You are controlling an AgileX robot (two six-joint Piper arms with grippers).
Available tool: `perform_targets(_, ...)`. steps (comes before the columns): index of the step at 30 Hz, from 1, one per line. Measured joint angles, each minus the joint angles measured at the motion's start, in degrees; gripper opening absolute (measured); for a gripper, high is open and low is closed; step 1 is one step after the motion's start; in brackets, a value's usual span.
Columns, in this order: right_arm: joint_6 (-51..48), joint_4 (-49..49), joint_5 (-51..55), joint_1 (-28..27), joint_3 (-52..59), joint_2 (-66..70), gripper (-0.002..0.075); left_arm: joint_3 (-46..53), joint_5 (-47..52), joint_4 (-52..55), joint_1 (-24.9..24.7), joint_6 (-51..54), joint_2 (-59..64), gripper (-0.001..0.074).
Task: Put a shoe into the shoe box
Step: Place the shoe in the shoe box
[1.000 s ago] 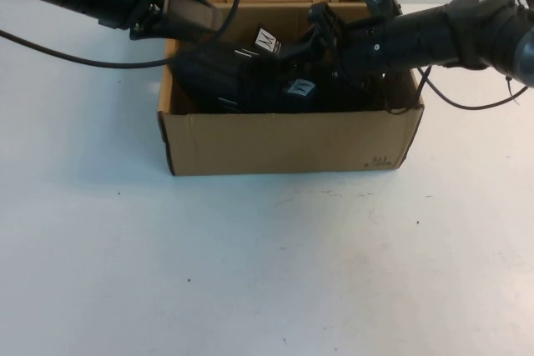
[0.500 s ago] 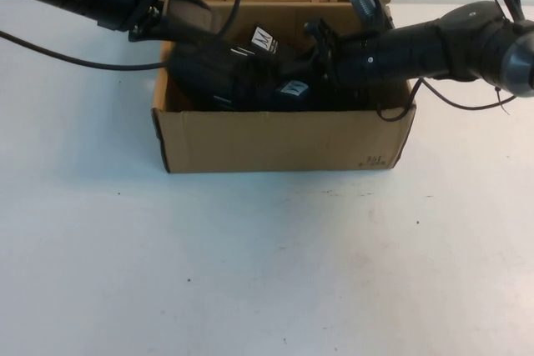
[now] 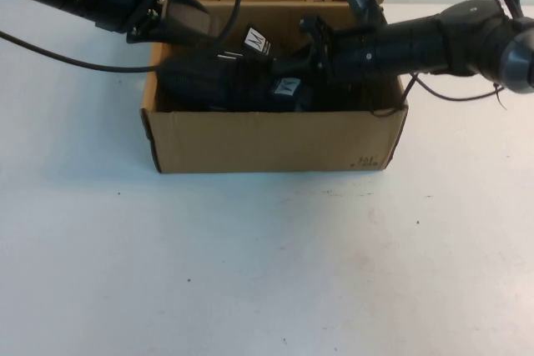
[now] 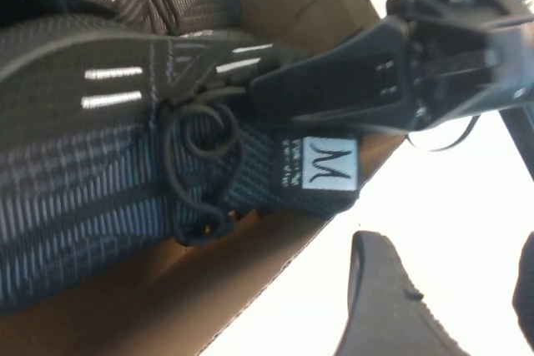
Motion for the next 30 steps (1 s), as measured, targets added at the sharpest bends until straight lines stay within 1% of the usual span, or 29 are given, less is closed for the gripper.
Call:
perform_targets(4, -0.2, -1.4, 2.4, 0.0, -4.3, 0.1, 0.0002, 0.0, 0.0, 0.0, 0.0, 0.0, 0.0, 0.0298)
perform_targets(7, 2.0, -4.2, 4.1, 0.0, -8.4, 0.1, 0.0002, 0.0, 0.0, 0.0, 0.0, 0.0, 0.0, 0.0298)
perform_targets(13, 10.4, -14.1, 9.8, 0.0, -13.0, 0.1, 0.0001, 0.0, 0.0, 0.0, 0.0, -0.2, 0.0, 0.0298)
perform_targets(17, 12.9, -19.4, 13.0, 0.0, -13.2, 0.2, 0.0001, 0.0, 0.0, 0.0, 0.0, -0.2, 0.0, 0.0298)
perform_targets(24, 15.8, -20.5, 14.4, -0.1, -13.4, 0.7, 0.0001, 0.0, 0.0, 0.0, 0.0, -0.2, 0.0, 0.0298)
perform_targets(30, 20.4, -21.0, 15.3, -0.2, -13.5, 1.8, 0.0001, 0.0, 0.0, 0.0, 0.0, -0.2, 0.0, 0.0298)
